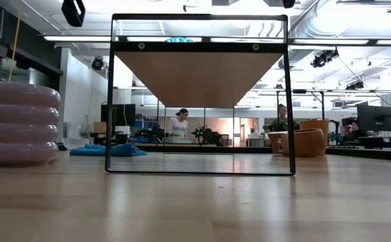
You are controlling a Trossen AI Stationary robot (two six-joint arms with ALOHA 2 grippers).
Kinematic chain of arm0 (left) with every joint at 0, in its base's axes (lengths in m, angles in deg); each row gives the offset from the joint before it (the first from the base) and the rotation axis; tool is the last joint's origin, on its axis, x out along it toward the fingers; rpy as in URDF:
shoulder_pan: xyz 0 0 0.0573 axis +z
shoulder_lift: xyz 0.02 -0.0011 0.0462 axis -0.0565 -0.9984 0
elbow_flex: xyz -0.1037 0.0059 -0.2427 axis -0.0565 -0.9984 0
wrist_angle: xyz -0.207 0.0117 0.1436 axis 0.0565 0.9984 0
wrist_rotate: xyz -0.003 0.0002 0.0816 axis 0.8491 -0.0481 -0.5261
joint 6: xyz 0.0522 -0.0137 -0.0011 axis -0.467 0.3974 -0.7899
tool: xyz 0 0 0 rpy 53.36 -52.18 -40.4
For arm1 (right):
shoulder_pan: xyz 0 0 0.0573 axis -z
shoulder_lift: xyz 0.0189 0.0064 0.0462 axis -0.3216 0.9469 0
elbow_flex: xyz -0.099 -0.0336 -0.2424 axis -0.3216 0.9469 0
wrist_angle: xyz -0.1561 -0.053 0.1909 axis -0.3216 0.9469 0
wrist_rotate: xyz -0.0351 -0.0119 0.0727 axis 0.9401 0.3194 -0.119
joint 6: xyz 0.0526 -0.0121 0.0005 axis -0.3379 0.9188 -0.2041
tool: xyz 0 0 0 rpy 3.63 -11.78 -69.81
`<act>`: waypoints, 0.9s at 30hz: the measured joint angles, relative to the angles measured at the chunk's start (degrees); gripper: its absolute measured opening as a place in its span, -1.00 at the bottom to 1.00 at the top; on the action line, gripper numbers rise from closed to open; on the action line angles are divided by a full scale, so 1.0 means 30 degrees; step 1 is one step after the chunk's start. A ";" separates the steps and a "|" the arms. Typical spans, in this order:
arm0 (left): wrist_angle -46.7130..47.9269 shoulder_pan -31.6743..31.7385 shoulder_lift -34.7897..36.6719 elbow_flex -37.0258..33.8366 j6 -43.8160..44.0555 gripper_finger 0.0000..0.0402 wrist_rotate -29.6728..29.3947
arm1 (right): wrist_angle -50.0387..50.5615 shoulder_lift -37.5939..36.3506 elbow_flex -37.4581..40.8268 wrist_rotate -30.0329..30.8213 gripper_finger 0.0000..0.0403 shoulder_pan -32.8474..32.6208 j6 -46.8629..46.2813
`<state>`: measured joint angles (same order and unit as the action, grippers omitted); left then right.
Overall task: Stack small to large cups/mugs on shelf
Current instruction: Put the orange cup on the shelf
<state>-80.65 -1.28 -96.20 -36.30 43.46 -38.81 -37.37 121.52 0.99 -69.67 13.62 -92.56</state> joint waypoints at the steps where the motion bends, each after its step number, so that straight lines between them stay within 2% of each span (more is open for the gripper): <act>1: -0.0023 0.0002 0.0000 0.0000 -0.0364 -1.00 0.0204 | -0.1011 -0.0060 0.0496 0.0011 -0.21 -0.0096 0.0386; 5: -0.0037 -0.0004 -0.0007 0.0007 -0.1703 -1.00 0.1123 | -0.2618 -0.0072 0.1672 0.0000 -0.21 -0.0228 0.0667; 10: -0.0045 -0.0005 -0.0051 0.0007 -0.1515 -0.98 0.1357 | -0.2497 -0.0065 0.2254 0.0000 -0.21 -0.0221 0.0488; 14: -0.0039 -0.0005 -0.0051 0.0007 -0.1412 -0.90 0.1343 | -0.2652 -0.0065 0.2257 0.0000 -0.21 -0.0221 0.1470; 27: 0.1412 -0.0005 -0.0272 0.0007 -0.1349 -0.30 0.0468 | -0.2767 -0.0065 0.2257 -0.0007 -0.21 -0.0214 0.2851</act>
<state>-76.42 -1.30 -97.01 -36.28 39.41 -37.40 -45.67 121.32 7.76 -69.69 12.98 -84.01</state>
